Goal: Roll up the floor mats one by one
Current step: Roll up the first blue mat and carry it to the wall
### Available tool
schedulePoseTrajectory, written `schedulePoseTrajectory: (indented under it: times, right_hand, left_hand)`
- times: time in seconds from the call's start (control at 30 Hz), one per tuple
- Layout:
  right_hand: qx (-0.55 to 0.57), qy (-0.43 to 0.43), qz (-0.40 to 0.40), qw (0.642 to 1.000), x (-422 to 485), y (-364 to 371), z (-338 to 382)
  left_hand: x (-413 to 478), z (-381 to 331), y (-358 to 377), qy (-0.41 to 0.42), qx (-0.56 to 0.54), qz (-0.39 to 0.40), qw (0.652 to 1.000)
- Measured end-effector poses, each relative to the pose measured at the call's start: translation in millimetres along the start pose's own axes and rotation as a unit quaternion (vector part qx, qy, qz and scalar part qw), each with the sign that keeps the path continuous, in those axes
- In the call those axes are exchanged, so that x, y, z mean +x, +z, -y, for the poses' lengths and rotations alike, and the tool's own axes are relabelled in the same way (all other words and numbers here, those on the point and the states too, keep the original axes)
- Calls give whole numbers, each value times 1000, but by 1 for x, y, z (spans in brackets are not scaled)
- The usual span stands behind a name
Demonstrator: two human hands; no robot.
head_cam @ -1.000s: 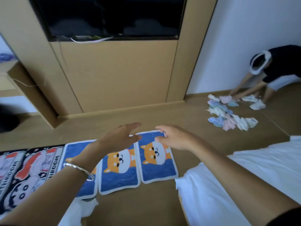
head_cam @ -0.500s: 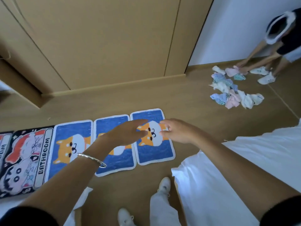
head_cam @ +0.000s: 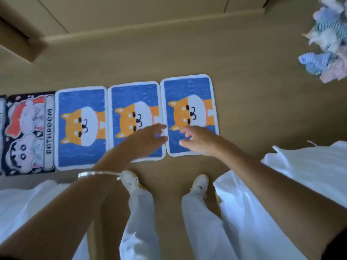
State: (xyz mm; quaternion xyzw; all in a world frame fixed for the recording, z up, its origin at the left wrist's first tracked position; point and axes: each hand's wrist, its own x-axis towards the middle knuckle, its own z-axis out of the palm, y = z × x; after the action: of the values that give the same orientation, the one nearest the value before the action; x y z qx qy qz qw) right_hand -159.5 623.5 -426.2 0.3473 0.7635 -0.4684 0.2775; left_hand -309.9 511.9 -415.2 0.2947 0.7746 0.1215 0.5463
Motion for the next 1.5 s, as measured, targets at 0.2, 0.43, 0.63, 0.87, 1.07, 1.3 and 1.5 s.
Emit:
schedulePoseTrajectory:
  times: [0.2,0.43,0.63,0.87,1.07,1.3,1.5]
  right_hand:
    - [49,63,-31,996,135,89,-94]
    - [55,110,-53,991,254,144,-192]
    - [-3,92,-43,995,320,181,-255]
    - [-143,93,-7,985,387,224,-321]
    - [-292,103,66,949,415,248,-358]
    - [-314,103,26,943,418,239,-358]
    - [-368,91,37,925,421,263,-374]
  left_hand:
    - [152,95,67,-45,2,88,995]
    - [284,174,109,27,132,61,989]
    - [366,232,160,67,241,91,964]
    - [447,269,198,101,514,112,845]
    - [491,245,203,216,667,49,711]
    - [486,240,195,144,604,61,781]
    - [482,268,240,243,570,62,783]
